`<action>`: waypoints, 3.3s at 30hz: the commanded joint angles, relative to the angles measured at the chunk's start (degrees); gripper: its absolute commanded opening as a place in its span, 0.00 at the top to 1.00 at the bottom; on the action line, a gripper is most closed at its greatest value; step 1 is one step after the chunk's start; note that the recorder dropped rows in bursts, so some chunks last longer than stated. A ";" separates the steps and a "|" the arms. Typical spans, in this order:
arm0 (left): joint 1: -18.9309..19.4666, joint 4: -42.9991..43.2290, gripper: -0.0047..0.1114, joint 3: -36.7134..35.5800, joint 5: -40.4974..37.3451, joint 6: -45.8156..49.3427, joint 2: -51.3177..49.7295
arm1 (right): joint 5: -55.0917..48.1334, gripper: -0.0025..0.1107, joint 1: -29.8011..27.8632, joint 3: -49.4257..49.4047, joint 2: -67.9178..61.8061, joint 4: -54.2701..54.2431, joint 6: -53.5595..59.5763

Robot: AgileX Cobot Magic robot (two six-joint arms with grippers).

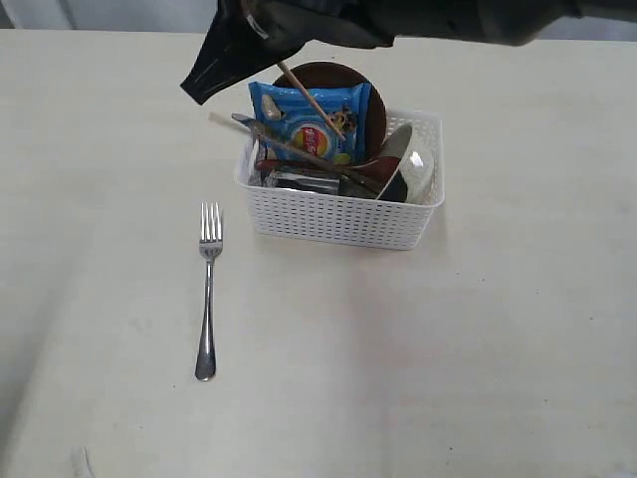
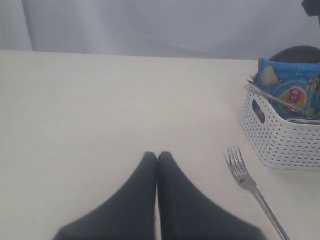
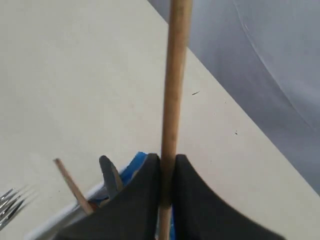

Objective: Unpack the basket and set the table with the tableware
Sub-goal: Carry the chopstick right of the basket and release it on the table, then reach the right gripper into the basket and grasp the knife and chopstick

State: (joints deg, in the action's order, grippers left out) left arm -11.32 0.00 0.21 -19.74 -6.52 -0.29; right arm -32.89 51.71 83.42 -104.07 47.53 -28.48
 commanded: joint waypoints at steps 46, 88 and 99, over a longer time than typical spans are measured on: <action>0.06 0.00 0.96 -0.21 0.11 0.12 0.29 | -25.75 0.98 -50.97 -11.24 -4.81 -45.42 23.85; 0.06 0.00 0.96 -0.21 0.11 0.12 0.29 | -10.18 0.98 -16.39 0.08 3.63 -53.84 46.74; 0.06 0.00 0.96 -0.21 0.11 0.12 0.29 | -4.14 0.55 -10.31 0.08 -7.29 -46.00 41.63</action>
State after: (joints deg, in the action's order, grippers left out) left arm -11.32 0.00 0.21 -19.74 -6.52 -0.29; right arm -39.46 41.47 83.21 -109.52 0.00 15.45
